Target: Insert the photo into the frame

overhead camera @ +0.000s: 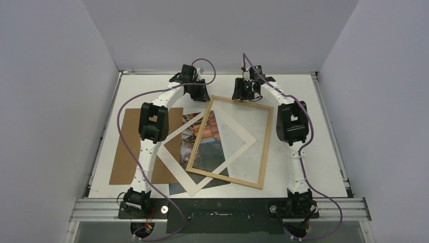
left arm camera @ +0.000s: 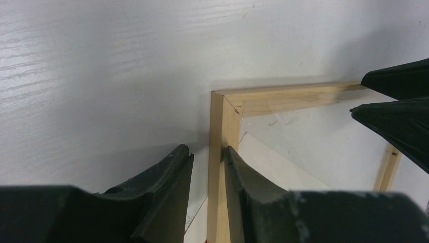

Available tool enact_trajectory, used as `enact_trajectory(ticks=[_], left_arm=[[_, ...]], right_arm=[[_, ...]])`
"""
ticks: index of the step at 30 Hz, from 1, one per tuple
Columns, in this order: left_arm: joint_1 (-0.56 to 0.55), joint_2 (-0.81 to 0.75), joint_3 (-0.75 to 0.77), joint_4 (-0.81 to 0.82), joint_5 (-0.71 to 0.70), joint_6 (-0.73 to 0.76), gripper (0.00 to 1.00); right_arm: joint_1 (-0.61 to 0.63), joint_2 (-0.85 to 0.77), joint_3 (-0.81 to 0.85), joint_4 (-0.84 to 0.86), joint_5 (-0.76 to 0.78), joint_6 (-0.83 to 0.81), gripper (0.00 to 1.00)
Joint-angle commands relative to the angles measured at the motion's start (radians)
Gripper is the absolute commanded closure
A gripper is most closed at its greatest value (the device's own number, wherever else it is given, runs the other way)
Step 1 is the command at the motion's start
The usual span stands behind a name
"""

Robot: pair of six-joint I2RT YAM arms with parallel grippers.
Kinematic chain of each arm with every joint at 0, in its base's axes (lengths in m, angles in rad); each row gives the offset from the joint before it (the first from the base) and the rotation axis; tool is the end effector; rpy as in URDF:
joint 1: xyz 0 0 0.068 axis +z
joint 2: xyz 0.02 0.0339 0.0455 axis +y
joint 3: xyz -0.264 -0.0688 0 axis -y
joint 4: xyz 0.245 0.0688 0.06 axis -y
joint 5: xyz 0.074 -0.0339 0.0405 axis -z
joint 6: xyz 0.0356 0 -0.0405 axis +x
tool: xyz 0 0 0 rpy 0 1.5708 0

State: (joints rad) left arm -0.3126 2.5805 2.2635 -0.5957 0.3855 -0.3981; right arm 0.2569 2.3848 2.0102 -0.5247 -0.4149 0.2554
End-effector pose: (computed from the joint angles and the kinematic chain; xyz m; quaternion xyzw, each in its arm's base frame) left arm 0.5292 -0.1851 0.1500 0.0221 0.9306 -0.2803 0.2343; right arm 0.5072 0.1481 0.1775 -0.0686 0.9239 0.2698 0.2626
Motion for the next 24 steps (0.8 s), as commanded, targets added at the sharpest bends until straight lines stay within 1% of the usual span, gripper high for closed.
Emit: enact_trajectory(ticks=[1, 10, 16, 24], left_arm=[[0.003, 0.020, 0.032, -0.027, 0.001, 0.019, 0.72], [0.004, 0.024, 0.039, -0.034, -0.014, 0.000, 0.74], [0.004, 0.028, 0.040, -0.040, -0.022, -0.010, 0.75], [0.004, 0.034, 0.047, -0.048, -0.027, -0.017, 0.75]], right_arm=[[0.015, 0.007, 0.029, 0.025, 0.013, 0.004, 0.49], [0.024, -0.029, -0.040, 0.008, -0.055, -0.006, 0.50], [0.027, -0.055, -0.101, -0.011, -0.056, -0.014, 0.50], [0.032, -0.082, -0.113, -0.064, -0.112, -0.050, 0.50]])
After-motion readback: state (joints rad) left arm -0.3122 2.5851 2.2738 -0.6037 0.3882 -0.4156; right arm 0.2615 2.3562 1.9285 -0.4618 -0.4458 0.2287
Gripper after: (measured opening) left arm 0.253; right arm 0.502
